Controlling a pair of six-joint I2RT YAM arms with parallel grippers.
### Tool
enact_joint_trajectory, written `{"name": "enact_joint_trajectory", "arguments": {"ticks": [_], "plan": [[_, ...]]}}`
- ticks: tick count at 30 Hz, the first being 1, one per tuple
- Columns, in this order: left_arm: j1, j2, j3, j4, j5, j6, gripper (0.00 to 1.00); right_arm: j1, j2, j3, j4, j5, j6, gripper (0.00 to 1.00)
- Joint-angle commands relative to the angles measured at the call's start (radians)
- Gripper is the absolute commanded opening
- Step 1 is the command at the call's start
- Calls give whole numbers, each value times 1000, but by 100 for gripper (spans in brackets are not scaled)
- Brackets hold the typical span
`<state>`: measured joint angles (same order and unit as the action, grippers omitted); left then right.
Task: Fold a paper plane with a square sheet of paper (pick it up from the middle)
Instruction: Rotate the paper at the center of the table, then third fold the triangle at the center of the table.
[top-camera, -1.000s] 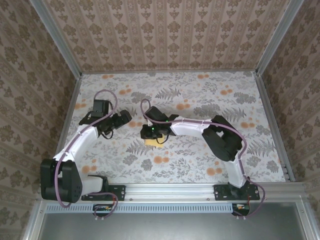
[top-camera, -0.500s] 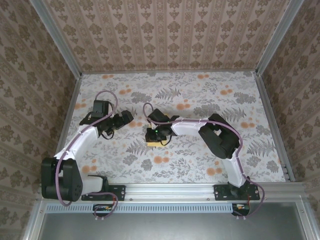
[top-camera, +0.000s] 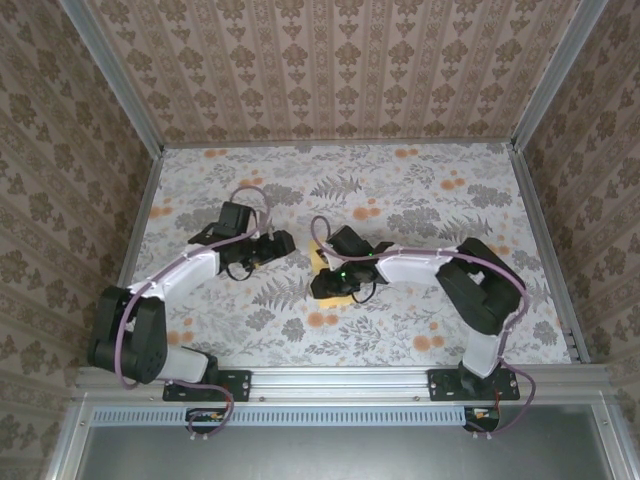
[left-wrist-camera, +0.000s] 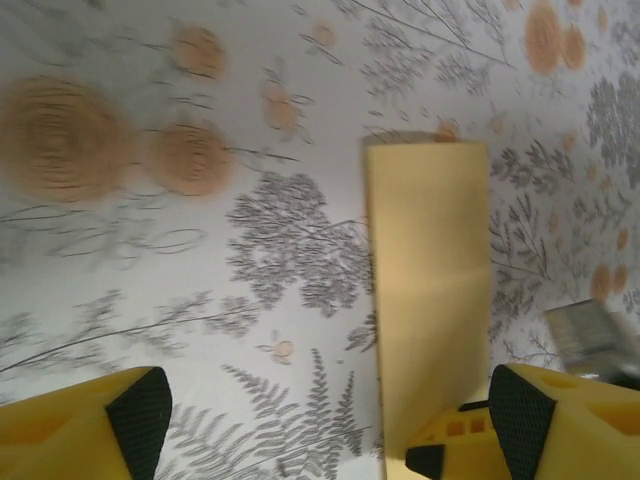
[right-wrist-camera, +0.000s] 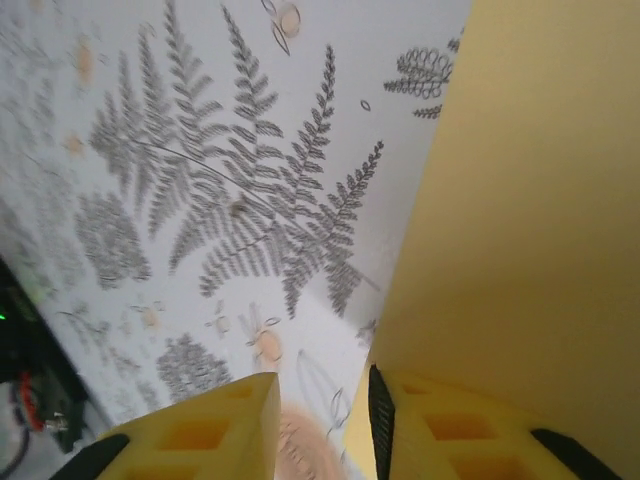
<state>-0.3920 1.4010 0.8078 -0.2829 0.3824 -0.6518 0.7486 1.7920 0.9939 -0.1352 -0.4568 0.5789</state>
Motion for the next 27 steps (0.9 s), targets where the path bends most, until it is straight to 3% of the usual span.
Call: {"name": "enact_joint_trajectory", "arguments": {"ticks": [1, 6, 14, 27], "plan": [[-58, 44, 45, 84, 35, -17, 76, -42, -114, -51, 36, 41, 98, 41], [-147, 149, 85, 143, 64, -42, 52, -105, -207, -156, 21, 115, 190, 46], [-220, 302, 127, 169, 56, -111, 26, -166, -318, -262, -15, 173, 290, 62], [-249, 405, 137, 75, -57, -135, 13, -149, -259, -257, -26, 126, 340, 60]]}}
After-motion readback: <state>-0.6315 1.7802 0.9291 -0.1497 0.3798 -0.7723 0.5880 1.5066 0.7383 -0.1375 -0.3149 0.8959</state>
